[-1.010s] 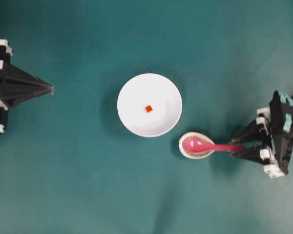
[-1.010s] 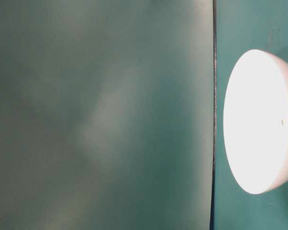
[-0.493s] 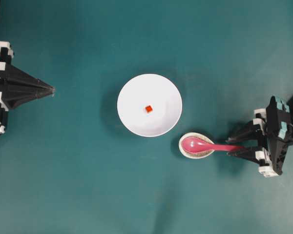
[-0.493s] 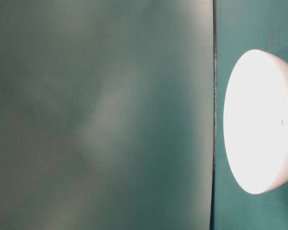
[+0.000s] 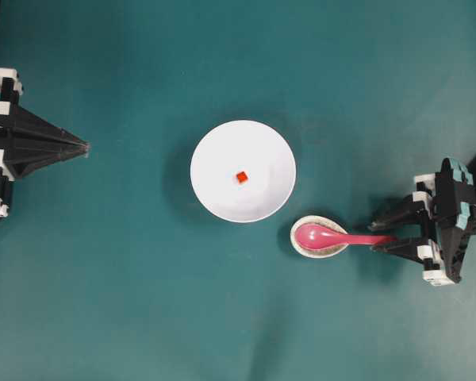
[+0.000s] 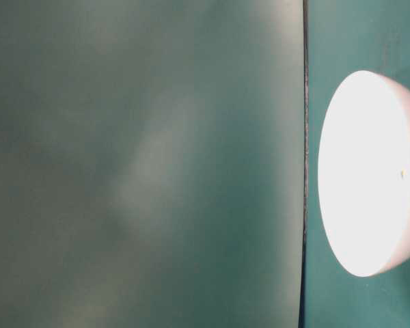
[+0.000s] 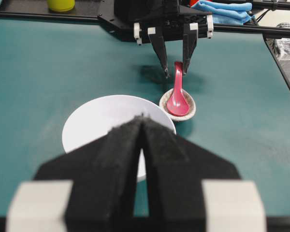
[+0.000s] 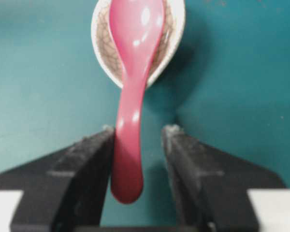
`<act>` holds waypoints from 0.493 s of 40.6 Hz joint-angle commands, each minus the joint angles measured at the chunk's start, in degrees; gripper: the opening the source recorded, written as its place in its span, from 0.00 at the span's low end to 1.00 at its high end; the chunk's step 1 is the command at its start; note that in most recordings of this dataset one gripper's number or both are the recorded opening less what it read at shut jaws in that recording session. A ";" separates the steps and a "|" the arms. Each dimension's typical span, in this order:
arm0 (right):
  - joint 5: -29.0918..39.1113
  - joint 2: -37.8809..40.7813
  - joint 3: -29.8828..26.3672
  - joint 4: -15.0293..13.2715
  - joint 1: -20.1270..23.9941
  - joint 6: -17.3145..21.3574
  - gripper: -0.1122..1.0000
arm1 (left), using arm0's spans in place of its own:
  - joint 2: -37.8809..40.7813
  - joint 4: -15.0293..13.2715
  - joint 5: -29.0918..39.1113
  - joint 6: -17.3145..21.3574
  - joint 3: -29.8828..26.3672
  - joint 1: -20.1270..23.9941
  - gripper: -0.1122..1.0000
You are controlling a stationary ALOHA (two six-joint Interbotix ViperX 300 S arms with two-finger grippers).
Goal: Grip the spoon and scoop the red block from the bowl with right arm.
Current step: 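Close the right gripper on the pink spoon handle end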
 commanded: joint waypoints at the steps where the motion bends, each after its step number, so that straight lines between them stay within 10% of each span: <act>1: -0.26 -0.26 -0.44 0.09 0.26 -0.44 0.55 | 0.44 0.09 -0.35 0.00 -1.58 0.00 0.10; 20: 0.62 -0.26 -0.79 0.35 0.26 -2.90 0.42 | 0.44 0.09 -0.35 -0.53 -1.58 0.00 0.10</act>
